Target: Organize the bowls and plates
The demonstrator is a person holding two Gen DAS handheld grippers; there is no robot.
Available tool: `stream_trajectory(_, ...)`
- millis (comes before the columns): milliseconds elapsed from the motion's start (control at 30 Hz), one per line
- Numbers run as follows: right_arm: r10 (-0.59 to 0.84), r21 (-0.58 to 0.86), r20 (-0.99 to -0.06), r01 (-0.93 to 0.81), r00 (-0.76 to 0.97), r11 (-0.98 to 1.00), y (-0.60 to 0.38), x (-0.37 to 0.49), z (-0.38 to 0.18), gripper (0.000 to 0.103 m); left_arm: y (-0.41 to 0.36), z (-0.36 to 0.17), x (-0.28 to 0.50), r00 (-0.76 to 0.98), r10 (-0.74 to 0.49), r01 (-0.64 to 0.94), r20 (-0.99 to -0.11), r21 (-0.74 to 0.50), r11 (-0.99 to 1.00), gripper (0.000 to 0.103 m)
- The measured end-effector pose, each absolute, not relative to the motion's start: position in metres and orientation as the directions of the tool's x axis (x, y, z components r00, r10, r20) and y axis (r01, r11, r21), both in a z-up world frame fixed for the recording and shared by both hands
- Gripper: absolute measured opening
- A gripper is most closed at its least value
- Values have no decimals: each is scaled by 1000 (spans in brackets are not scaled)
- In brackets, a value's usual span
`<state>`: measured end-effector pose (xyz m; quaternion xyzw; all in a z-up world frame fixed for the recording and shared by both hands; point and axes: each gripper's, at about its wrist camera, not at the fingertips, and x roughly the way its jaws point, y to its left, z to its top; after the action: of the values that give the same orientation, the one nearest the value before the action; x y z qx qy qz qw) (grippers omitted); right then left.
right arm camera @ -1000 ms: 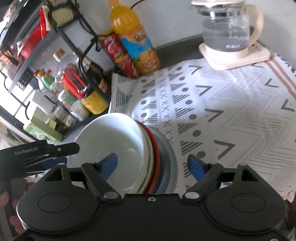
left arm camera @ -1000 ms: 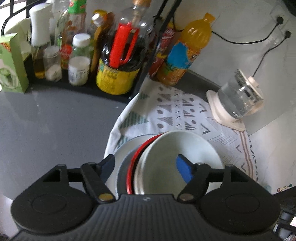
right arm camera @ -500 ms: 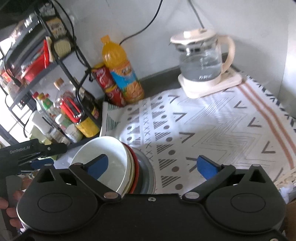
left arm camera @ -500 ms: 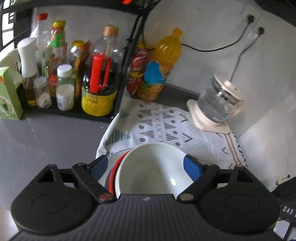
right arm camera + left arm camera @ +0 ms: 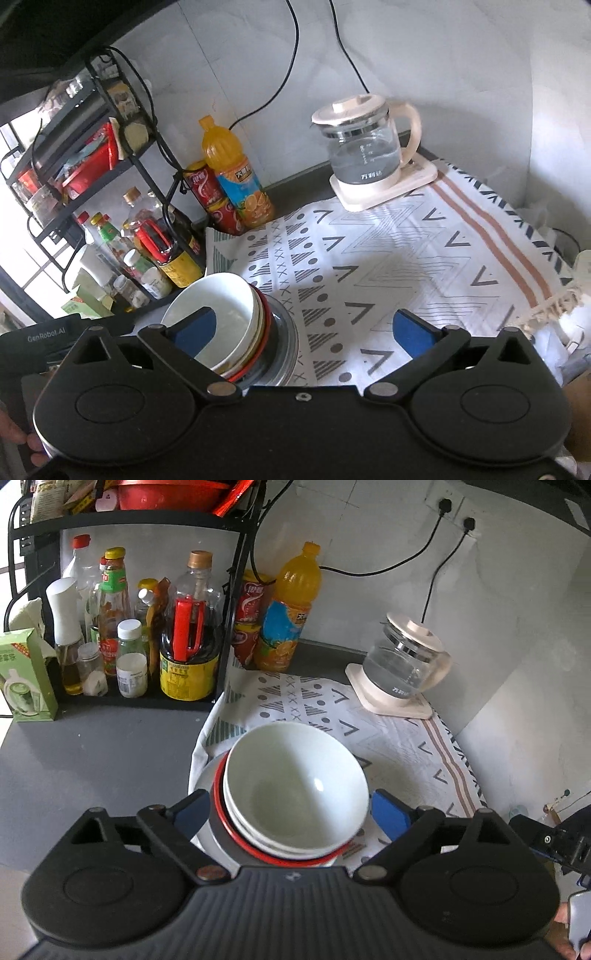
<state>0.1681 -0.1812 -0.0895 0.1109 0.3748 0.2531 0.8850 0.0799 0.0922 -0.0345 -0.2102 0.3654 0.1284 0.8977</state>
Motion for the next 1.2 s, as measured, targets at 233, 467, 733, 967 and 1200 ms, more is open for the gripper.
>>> stream_trajectory(233, 519, 380, -603, -354, 606, 855, -193, 138, -88, 103, 80, -28, 55, 710, 65, -355, -702, -277, 893, 97)
stream_trajectory(467, 505, 363, -596, -352, 624, 863, -200, 112, -84, 103, 71, -24, 35, 722, 43, -321, -691, -280, 905, 100)
stream_trajectory(733, 465, 315, -601, -341, 650, 885, -202, 90, -82, 103, 59, -22, 13, 729, 43, -283, -683, -244, 928, 103)
stream_trajectory(967, 412, 259, -610, -321, 677, 911, -205, 68, -85, 103, 52, -28, -5, 731, 29, -252, -682, -230, 940, 103)
stream_trajectory(1200, 351, 195, -609, -295, 711, 935, -211, 44, -86, 103, 49, -39, -21, 728, 25, -247, -685, -228, 942, 103)
